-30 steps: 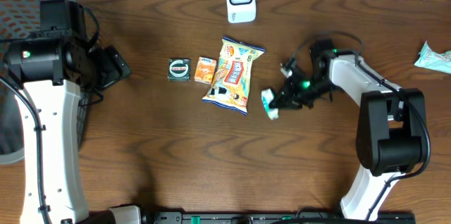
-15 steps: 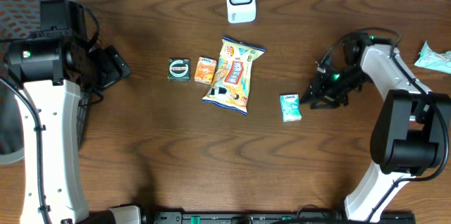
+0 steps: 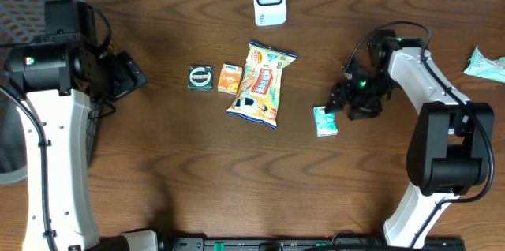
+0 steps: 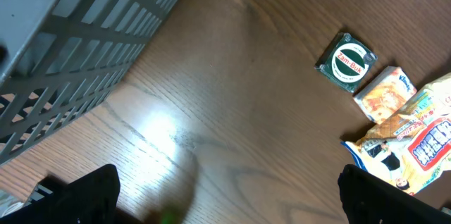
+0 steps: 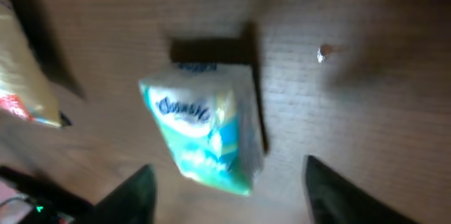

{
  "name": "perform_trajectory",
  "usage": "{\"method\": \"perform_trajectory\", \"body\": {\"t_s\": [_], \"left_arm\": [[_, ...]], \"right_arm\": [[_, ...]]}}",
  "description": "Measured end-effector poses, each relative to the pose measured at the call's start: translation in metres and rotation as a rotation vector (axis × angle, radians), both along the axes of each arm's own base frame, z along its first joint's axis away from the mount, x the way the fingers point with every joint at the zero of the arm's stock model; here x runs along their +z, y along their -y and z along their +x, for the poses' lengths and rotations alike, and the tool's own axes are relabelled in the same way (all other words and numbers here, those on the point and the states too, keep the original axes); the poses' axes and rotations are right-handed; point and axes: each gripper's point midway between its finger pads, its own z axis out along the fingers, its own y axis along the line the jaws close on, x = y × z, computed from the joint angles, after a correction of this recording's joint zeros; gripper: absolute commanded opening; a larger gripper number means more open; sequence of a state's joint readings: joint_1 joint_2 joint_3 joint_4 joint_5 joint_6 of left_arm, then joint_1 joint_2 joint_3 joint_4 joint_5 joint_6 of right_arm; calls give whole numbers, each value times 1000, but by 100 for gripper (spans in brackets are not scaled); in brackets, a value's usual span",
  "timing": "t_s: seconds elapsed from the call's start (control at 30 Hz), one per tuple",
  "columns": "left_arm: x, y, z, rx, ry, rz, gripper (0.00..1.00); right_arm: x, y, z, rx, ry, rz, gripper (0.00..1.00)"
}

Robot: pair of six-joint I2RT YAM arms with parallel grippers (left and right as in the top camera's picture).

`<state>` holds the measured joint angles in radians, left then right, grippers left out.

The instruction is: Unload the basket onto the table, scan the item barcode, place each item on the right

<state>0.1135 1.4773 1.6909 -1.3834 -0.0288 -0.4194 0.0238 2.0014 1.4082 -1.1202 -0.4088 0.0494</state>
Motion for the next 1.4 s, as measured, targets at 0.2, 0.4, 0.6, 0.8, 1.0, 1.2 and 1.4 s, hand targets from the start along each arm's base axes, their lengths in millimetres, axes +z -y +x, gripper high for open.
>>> {"method": "perform_trajectory", "body": {"t_s": [0.2, 0.4, 0.6, 0.8, 1.0, 1.2, 1.4], "left_arm": [[0, 0, 0, 0, 0, 0, 98], [0, 0, 0, 0, 0, 0, 98], [0, 0, 0, 0, 0, 0, 98], [0, 0, 0, 0, 0, 0, 98], [0, 0, 0, 0, 0, 0, 98], [0, 0, 0, 0, 0, 0, 98], [0, 0, 0, 0, 0, 0, 98]], "right_arm": [[-7, -1, -9, -1, -25, 1, 56], [-10, -9, -7, 23, -5, 3, 34], [-27, -23, -12, 41, 12, 3, 32], [-30, -30, -18, 8, 10, 42, 20], [-27, -38, -24, -5, -16, 94, 1], [-17, -59, -27, 69, 8, 251, 1], [7, -84, -27, 127, 58, 455, 1]]}}
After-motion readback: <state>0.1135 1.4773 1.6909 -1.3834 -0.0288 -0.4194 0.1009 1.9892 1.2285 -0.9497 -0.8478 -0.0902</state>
